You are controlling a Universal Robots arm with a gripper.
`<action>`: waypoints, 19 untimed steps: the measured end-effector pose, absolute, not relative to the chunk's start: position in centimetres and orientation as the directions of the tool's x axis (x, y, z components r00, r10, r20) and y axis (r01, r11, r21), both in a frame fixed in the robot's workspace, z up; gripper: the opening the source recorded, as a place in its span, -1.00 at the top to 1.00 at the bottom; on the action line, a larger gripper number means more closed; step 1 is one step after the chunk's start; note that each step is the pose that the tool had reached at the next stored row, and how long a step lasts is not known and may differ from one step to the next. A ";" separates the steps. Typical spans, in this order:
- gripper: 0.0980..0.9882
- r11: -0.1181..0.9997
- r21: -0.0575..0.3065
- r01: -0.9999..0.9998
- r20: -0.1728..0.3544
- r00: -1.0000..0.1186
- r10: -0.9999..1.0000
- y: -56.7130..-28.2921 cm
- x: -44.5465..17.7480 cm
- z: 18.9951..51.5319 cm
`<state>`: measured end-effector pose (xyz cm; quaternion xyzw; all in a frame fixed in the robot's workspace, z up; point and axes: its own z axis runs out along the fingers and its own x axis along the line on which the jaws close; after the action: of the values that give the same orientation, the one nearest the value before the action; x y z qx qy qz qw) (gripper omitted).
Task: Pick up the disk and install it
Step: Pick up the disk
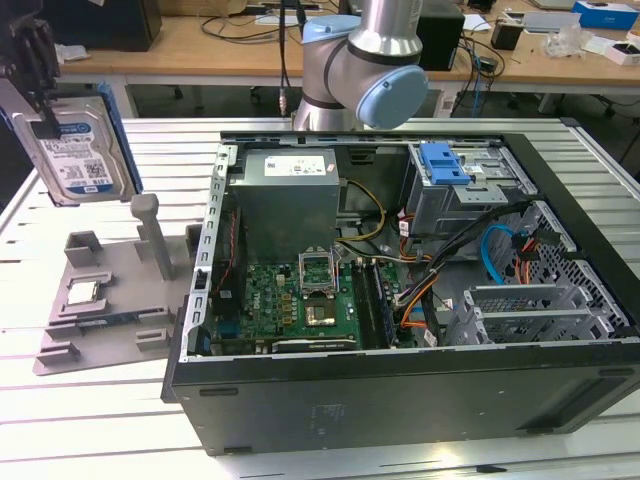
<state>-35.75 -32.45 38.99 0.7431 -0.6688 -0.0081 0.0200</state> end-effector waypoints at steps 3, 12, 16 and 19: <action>0.39 -0.104 0.040 -0.994 0.015 0.105 -0.994 -32.4 -35.8 39.5; 0.39 -0.104 0.040 -0.994 0.015 0.105 -0.994 -32.1 -35.8 41.7; 0.39 -0.104 0.040 -0.994 0.015 0.105 -0.994 -31.9 -35.8 42.6; 0.39 -0.104 0.040 -0.994 0.015 0.105 -0.994 -31.9 -35.8 43.2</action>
<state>-35.75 -31.87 43.18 0.7431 -0.6689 -0.0080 0.0200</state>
